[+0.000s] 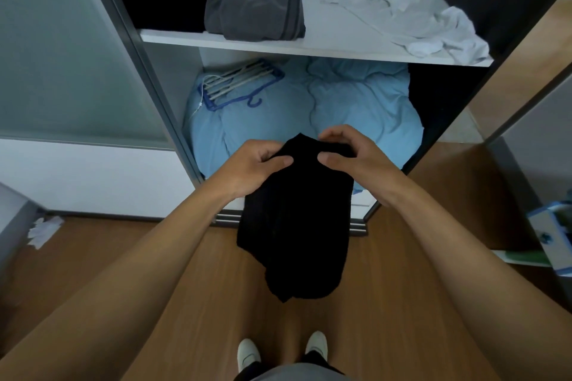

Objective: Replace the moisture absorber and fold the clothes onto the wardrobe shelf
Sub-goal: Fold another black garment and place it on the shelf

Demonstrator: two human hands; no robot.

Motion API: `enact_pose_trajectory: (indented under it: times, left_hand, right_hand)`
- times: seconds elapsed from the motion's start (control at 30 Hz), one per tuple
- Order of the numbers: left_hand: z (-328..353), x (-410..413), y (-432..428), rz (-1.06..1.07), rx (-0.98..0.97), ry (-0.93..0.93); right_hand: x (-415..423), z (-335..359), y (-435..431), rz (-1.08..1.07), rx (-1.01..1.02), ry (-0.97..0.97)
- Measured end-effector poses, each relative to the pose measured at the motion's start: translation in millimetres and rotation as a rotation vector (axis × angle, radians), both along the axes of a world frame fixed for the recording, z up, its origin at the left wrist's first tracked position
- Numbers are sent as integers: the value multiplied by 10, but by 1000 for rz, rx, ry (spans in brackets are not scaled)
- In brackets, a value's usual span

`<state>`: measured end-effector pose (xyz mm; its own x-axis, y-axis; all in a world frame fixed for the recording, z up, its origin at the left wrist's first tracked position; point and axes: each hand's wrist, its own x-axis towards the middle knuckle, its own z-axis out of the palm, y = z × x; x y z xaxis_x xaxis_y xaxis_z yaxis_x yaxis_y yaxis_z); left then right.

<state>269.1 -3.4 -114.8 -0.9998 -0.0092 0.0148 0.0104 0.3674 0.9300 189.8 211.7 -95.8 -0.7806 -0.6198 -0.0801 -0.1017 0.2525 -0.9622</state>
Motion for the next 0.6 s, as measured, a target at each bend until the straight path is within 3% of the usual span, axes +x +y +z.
enact_pose_trajectory:
  times: [0.1, 0.43, 0.6]
  left_hand:
    - [20, -34, 93, -106, -101, 30]
    - [26, 3, 55, -87, -152, 53]
    - [4, 42, -14, -60, -171, 103]
  right_hand:
    - [2, 73, -40, 122, 184, 11]
    - [93, 114, -141, 184, 461, 451]
    - [99, 116, -145, 100, 359, 469]
